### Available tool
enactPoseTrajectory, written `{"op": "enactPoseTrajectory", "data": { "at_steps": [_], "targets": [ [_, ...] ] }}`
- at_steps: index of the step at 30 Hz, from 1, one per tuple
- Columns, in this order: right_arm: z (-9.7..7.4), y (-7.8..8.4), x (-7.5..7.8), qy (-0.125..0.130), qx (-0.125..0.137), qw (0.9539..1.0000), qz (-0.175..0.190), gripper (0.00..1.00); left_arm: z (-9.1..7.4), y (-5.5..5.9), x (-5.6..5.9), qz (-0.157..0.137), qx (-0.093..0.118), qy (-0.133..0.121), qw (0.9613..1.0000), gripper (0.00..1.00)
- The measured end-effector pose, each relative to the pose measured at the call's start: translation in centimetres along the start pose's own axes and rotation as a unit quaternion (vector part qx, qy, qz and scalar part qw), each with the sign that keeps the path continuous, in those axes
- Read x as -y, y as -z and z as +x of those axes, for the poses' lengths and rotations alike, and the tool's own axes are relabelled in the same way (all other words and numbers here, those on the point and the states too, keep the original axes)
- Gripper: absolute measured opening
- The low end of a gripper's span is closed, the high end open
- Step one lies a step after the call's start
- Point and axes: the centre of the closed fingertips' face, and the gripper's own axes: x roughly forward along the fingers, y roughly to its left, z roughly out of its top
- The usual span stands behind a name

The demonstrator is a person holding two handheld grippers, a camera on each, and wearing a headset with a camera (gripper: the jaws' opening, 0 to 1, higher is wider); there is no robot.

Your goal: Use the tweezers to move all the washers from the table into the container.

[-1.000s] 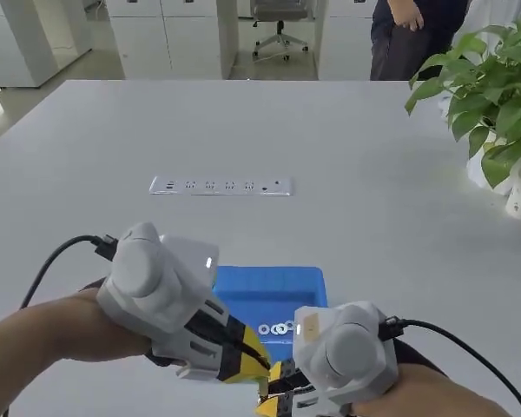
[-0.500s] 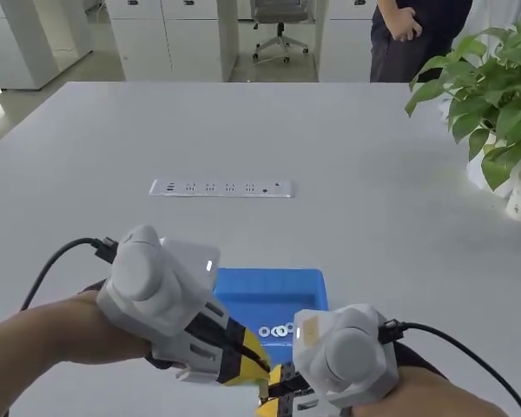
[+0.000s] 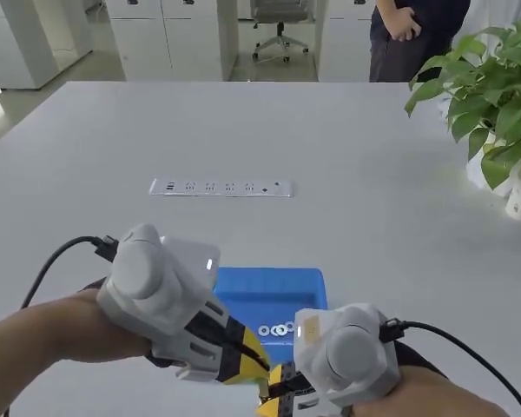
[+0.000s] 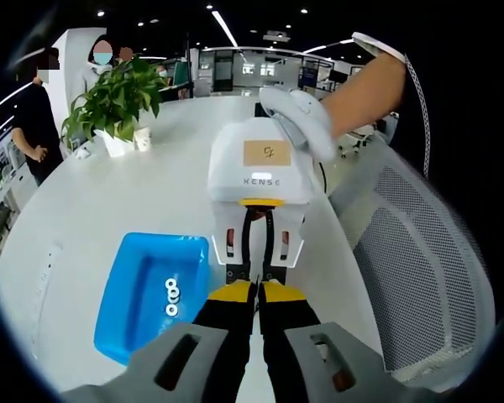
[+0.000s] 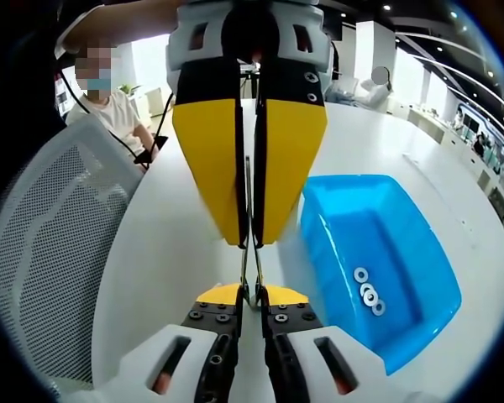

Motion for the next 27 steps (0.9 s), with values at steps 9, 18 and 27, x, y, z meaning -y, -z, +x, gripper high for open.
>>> {"op": "enactPoseTrajectory", "data": {
  "at_steps": [9, 18, 27],
  "targets": [
    [-0.4, -0.4, 0.1, 0.002, 0.002, 1.0, -0.003, 0.1, -0.3, -0.4, 0.0, 0.003, 0.002, -0.003, 1.0, 0.05],
    [-0.9, -1.0, 0.2, 0.005, 0.003, 0.9999, -0.01, 0.1, -0.9, -1.0, 0.0, 0.007, 0.004, -0.006, 1.0, 0.05],
    [-1.5, -1.8, 0.5, 0.009, 0.005, 0.9998, -0.017, 0.1, -1.7, -1.6, -0.2, 0.01, 0.005, -0.008, 0.9999, 0.05]
  ]
}}
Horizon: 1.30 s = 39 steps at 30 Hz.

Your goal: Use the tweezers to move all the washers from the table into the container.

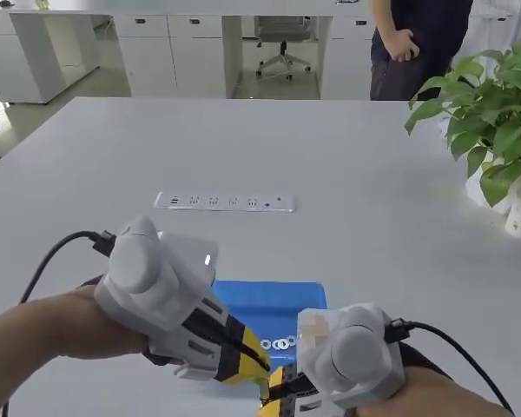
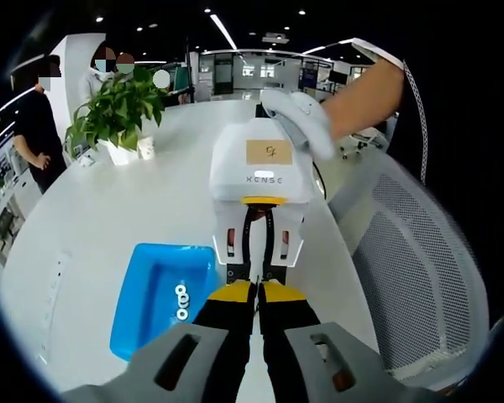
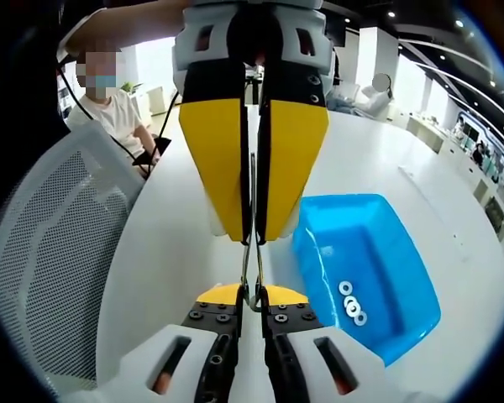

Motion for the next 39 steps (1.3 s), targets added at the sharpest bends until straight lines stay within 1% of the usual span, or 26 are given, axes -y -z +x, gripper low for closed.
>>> {"op": "enactPoseTrajectory", "data": {
  "at_steps": [8, 16, 26, 32, 39],
  "targets": [
    [-0.8, -1.1, 0.6, 0.008, 0.006, 0.9999, -0.009, 0.1, -0.9, -0.9, -0.4, 0.008, 0.002, -0.004, 1.0, 0.05],
    [-1.5, -2.3, 1.7, 0.017, 0.013, 0.9996, -0.018, 0.1, -2.0, -1.9, -1.2, 0.017, 0.002, -0.011, 0.9998, 0.05],
    [-2.2, -3.3, 2.9, 0.024, 0.019, 0.9993, -0.022, 0.1, -2.9, -2.8, -2.2, 0.025, 0.001, -0.015, 0.9996, 0.05],
    [-2.5, -3.7, 3.6, 0.027, 0.02, 0.9991, -0.027, 0.1, -3.3, -3.1, -2.8, 0.029, 0.001, -0.02, 0.9994, 0.05],
    [-2.5, -4.3, 4.7, 0.031, 0.022, 0.9987, -0.033, 0.1, -3.8, -3.2, -3.8, 0.032, 0.0, -0.028, 0.9991, 0.05]
  ]
}}
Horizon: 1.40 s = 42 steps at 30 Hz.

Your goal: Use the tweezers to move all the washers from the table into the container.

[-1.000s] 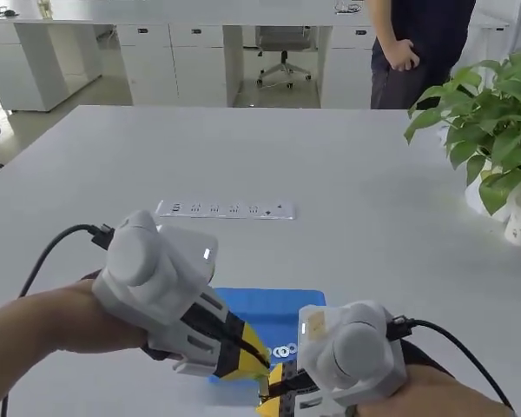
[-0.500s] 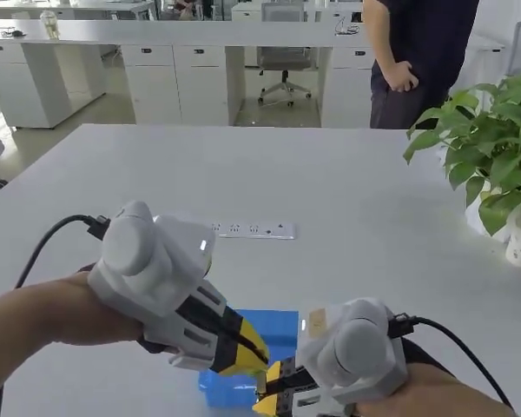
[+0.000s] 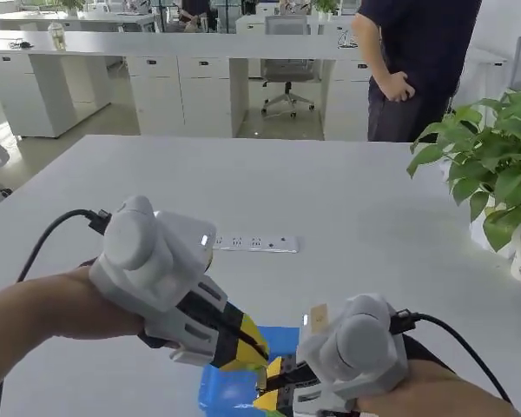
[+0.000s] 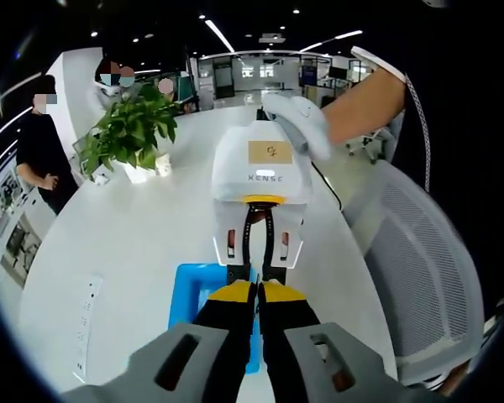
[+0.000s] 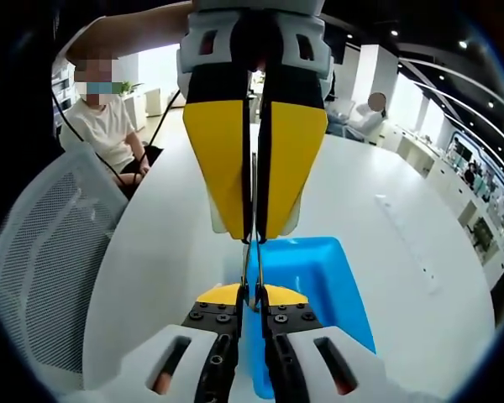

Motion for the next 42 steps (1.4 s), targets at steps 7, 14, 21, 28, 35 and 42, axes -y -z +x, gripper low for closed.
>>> {"op": "enactPoseTrajectory", "data": {
  "at_steps": [7, 14, 21, 28, 35, 42],
  "targets": [
    [0.4, -0.2, 1.0, 0.001, 0.002, 1.0, -0.001, 0.1, -0.2, 0.3, -1.0, 0.001, -0.003, -0.005, 1.0, 0.05],
    [1.2, 0.1, 1.8, -0.002, 0.003, 1.0, -0.003, 0.1, -0.1, 1.1, -1.9, -0.001, -0.009, -0.009, 0.9999, 0.05],
    [2.2, 0.7, 2.3, -0.01, -0.004, 0.9999, -0.009, 0.1, 0.4, 2.1, -2.6, -0.006, -0.016, -0.011, 0.9998, 0.05],
    [3.0, 1.5, 2.5, -0.019, -0.01, 0.9997, -0.01, 0.1, 1.0, 3.2, -2.8, -0.016, -0.018, -0.014, 0.9996, 0.05],
    [3.9, 2.4, 2.6, -0.029, -0.019, 0.9994, -0.007, 0.1, 1.7, 4.1, -3.1, -0.025, -0.018, -0.015, 0.9994, 0.05],
    [4.5, 3.1, 2.7, -0.036, -0.025, 0.999, -0.002, 0.1, 2.4, 4.7, -3.4, -0.032, -0.017, -0.013, 0.9993, 0.05]
  ]
}}
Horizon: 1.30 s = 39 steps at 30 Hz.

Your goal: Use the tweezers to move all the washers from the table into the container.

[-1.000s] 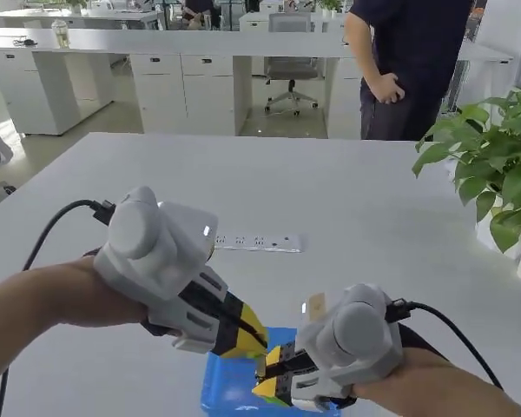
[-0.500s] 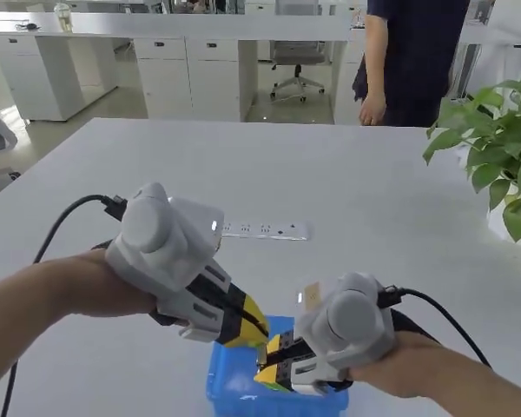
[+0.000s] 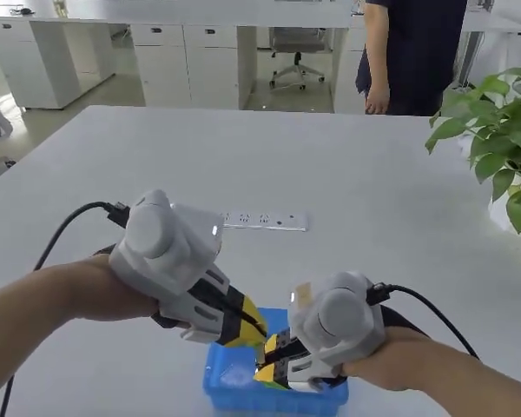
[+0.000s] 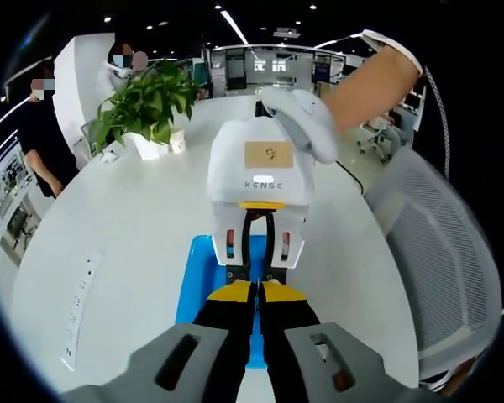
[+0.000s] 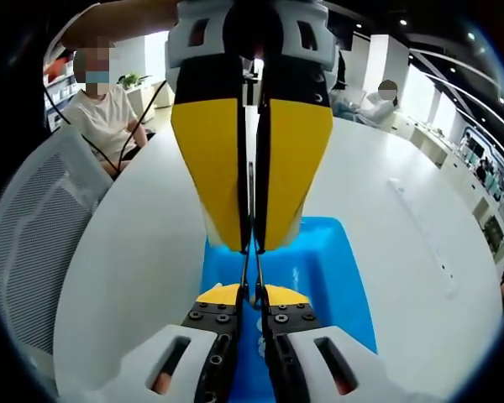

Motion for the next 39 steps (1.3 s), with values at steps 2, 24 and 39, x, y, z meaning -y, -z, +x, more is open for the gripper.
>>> {"op": "enactPoseTrajectory", "data": {
  "at_steps": [2, 24, 39],
  "targets": [
    [0.2, 0.2, 0.1, -0.002, -0.001, 1.0, 0.002, 0.1, 0.2, 0.2, -0.1, -0.002, 0.0, 0.001, 1.0, 0.05],
    [1.2, 1.5, 0.4, -0.012, -0.013, 0.9998, 0.012, 0.1, 1.3, 1.2, -0.7, -0.017, 0.005, 0.003, 0.9998, 0.05],
    [0.8, 1.3, 0.6, -0.006, -0.012, 0.9999, 0.002, 0.11, 1.1, 0.7, -0.8, -0.013, 0.007, 0.006, 0.9999, 0.05]
  ]
}}
